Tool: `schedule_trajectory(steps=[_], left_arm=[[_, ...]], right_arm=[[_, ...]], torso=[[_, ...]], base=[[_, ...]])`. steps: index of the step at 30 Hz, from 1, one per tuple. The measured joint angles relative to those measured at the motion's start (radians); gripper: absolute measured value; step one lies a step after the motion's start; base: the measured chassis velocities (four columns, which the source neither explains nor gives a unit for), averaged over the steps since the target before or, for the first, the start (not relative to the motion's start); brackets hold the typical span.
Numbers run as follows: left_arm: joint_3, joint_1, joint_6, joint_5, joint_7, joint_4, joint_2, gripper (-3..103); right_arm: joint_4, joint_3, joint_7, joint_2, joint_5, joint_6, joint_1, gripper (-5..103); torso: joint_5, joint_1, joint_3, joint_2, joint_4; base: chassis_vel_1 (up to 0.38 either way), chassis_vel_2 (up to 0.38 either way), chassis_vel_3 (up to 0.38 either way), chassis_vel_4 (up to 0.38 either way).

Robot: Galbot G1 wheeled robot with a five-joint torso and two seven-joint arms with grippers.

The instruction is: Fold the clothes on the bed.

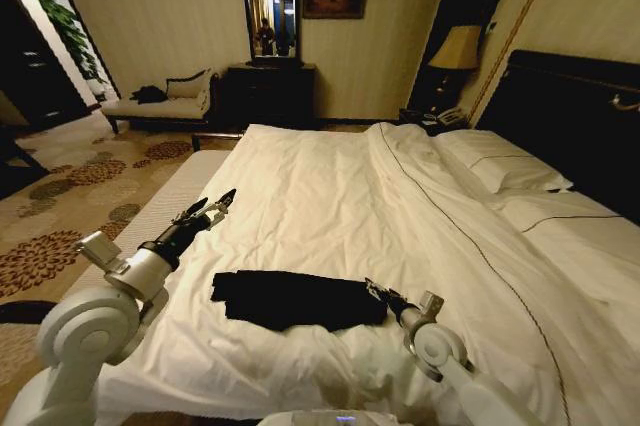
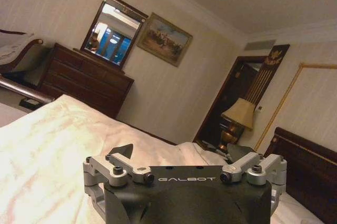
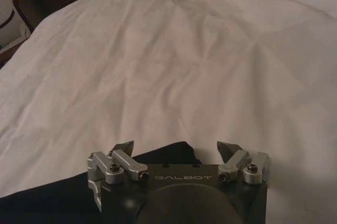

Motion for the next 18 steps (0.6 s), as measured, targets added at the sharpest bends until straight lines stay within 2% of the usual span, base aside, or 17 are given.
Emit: schedule_trajectory(steps=[3, 7, 9, 13, 14, 16, 17, 18], left_arm=[[0.001, 0.0, 0.004, 0.011, 0.0, 0.008, 0.001, 100], [0.001, 0.001, 0.005, 0.021, -0.002, 0.019, 0.001, 100], [0.002, 0.001, 0.006, 0.024, -0.002, 0.02, 0.001, 100], [0.005, -0.001, 0.006, 0.036, -0.002, 0.029, 0.004, 100], [0.005, -0.001, 0.006, 0.036, -0.002, 0.029, 0.004, 100], [0.007, -0.004, 0.006, 0.04, -0.002, 0.033, 0.004, 100], [0.008, -0.005, 0.006, 0.041, -0.002, 0.034, 0.004, 100], [0.009, -0.007, 0.006, 0.043, -0.002, 0.035, 0.004, 100]], right_arm=[[0.004, -0.003, -0.011, -0.002, 0.008, -0.003, 0.0, 84], [0.009, -0.012, -0.02, -0.007, 0.01, -0.008, 0.002, 62], [0.008, -0.013, -0.02, -0.008, 0.011, -0.008, 0.003, 62], [0.015, -0.014, -0.02, -0.015, 0.011, -0.01, -0.002, 41], [0.015, -0.014, -0.02, -0.015, 0.011, -0.01, -0.002, 41], [0.018, -0.015, -0.021, -0.018, 0.005, -0.011, -0.01, 30], [0.019, -0.016, -0.021, -0.019, 0.003, -0.011, -0.012, 30], [0.019, -0.018, -0.021, -0.02, 0.0, -0.012, -0.013, 25]], torso=[[0.0, 0.0, 0.0, 0.0, 0.0], [-0.0001, 0.0, 0.0, 0.0, 0.0], [-0.0001, 0.0, 0.0, 0.0, 0.0], [0.0, 0.0, 0.0, 0.0, 0.0], [0.0, 0.0, 0.0, 0.0, 0.0], [-0.0001, 0.0, 0.0, 0.0, -0.0001], [-0.0001, 0.0, 0.0, 0.0, 0.0], [-0.0001, 0.0, 0.0, 0.0, 0.0]], base=[[0.0, 0.0, 0.0, 0.0], [0.0, 0.0, 0.0, 0.0], [0.0, 0.0, 0.0, 0.0], [0.0, 0.0, 0.0, 0.0], [0.0, 0.0, 0.0, 0.0], [0.0, 0.0, 0.0, 0.0], [0.0, 0.0, 0.0, 0.0], [0.0, 0.0, 0.0, 0.0]])
